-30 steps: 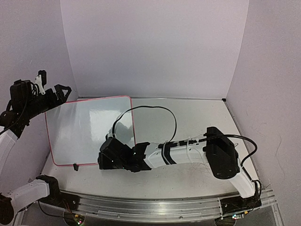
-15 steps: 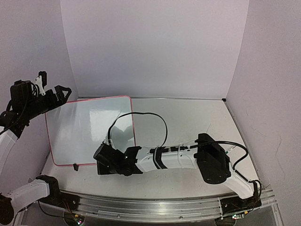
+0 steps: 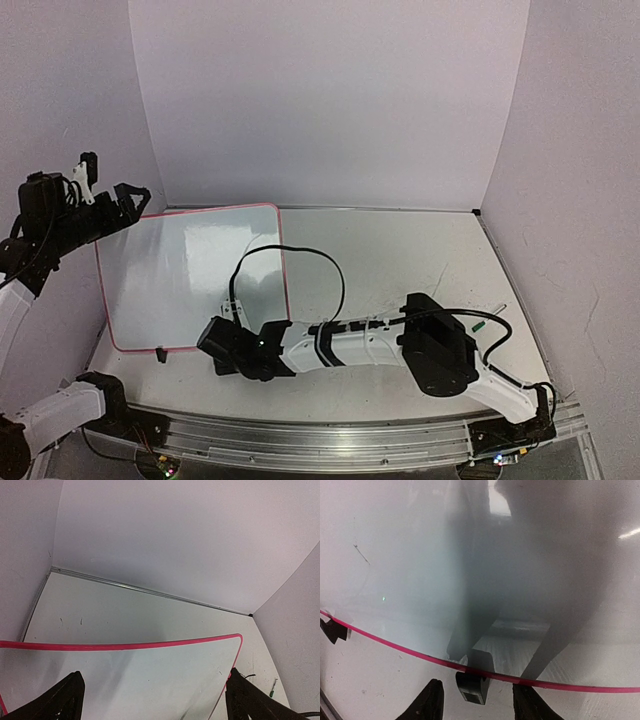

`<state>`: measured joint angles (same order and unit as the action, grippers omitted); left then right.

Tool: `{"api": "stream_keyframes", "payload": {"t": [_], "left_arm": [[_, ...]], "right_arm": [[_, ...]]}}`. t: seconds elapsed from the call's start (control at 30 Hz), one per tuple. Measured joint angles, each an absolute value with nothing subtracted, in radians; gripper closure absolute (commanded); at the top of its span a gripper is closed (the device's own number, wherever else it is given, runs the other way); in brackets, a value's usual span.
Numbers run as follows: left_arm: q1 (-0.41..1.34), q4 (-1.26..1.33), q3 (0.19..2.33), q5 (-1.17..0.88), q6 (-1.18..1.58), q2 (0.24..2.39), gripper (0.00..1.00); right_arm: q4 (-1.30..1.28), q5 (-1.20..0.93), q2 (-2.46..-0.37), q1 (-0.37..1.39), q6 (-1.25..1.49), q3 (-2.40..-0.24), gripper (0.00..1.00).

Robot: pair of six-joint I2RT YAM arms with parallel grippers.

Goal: Write a sentence on the whiteboard
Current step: Move the whiteboard marker to the corner of the board.

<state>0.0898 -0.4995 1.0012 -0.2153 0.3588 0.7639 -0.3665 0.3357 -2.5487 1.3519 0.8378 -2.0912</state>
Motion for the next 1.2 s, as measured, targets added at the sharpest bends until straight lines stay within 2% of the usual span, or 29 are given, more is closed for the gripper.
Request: {"api": "stream_keyframes", "payload": {"t": [0.1,0.23,0.33,0.43,0.6,0.8,1.2], "left_arm": [[0.090,-0.500,1.002,-0.215,0.359,0.758,0.01],[0.090,-0.500,1.002,-0.215,0.359,0.760,0.01],[0.090,-0.500,1.002,-0.215,0.359,0.761,0.01],[0.090,-0.506,1.011,-0.215,0.359,0.766,0.01],[0.090,-0.508,1.022,-0.215,0.359,0.781,0.01],[0.090,-0.509,1.027,-0.215,0.360,0.787,0.01],[0.090,-0.517,1.027,-0.210,0.366,0.808,0.01]], "right_arm": [[-0.378,0.356,-2.553,1.356,0.828,-2.101,0.61],[-0.391,0.390,-2.553,1.359,0.812,-2.104,0.63],[-0.396,0.407,-2.554,1.357,0.803,-2.108,0.72],[-0.401,0.419,-2.554,1.356,0.797,-2.109,0.75],[-0.394,0.433,-2.555,1.357,0.787,-2.109,0.89],[-0.381,0.457,-2.555,1.359,0.782,-2.105,0.99],[-0.273,0.487,-2.441,1.333,0.770,-1.883,1.00]]}}
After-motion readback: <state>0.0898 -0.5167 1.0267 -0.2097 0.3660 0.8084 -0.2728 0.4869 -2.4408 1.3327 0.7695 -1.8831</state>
